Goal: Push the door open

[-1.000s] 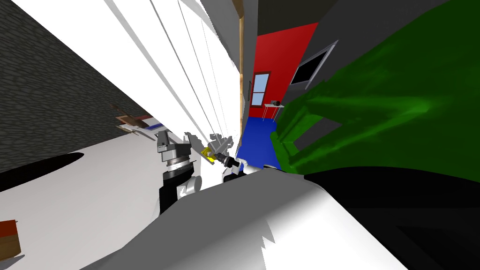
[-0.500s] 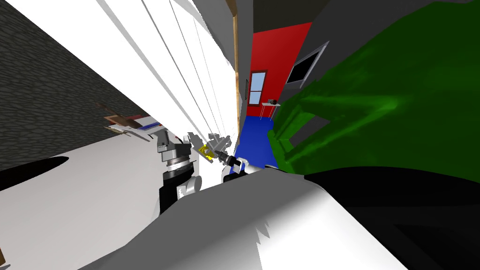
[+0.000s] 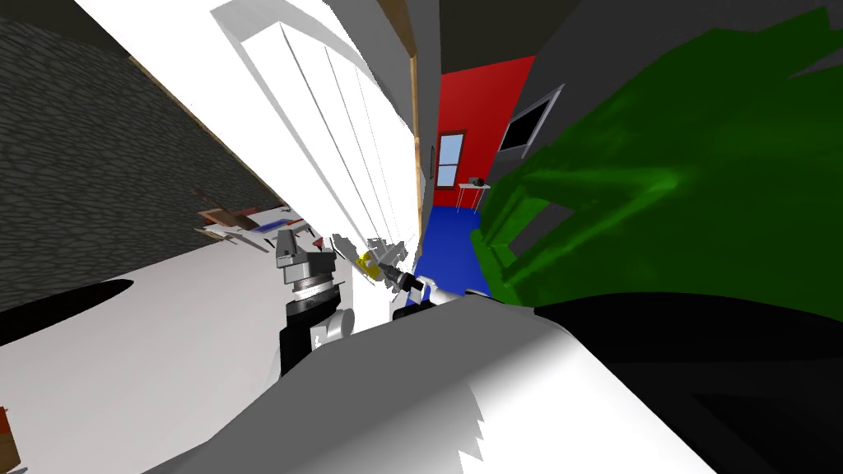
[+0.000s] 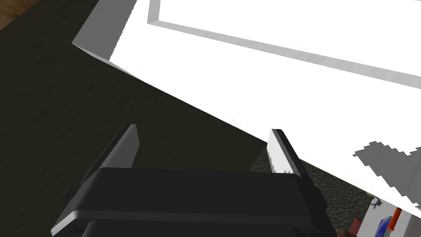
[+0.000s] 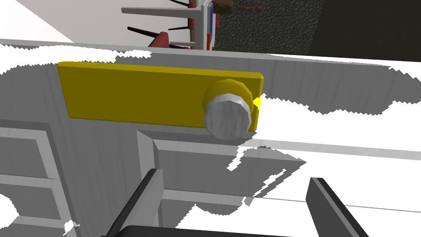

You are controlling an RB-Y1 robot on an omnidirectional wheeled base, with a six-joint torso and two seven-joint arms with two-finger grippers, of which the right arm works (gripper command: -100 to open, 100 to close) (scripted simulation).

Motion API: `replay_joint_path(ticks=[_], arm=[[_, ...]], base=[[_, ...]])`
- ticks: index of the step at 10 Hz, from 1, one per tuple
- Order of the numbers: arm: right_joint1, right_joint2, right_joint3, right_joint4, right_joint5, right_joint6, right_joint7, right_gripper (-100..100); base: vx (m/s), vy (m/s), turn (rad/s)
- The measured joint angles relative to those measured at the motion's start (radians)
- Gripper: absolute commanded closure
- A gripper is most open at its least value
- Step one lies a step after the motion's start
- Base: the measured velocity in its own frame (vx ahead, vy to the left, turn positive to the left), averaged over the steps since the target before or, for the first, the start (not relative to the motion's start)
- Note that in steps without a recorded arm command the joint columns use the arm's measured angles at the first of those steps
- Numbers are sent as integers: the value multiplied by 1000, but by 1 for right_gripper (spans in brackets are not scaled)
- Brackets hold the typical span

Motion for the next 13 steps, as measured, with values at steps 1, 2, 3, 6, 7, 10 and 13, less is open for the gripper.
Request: replay_joint_path(ticks=[1, 2, 3, 6, 7, 10, 13], arm=[[-2, 0, -3, 5, 1, -3, 1, -100], [-5, 3, -7, 9, 1, -3, 2, -100], [-7, 9, -11, 14, 2, -4, 3, -100], [-9, 29, -18, 21, 4, -7, 5, 100], [-9, 29, -18, 20, 4, -6, 6, 100], [-10, 29, -17, 19, 4, -5, 6, 100], [-13, 24, -28, 31, 5, -6, 6, 100]], base=[[137, 160, 31], [135, 156, 34], [137, 153, 31], [46, 69, 4], [-9, -21, 13], [-7, -11, -1], [4, 62, 43]])
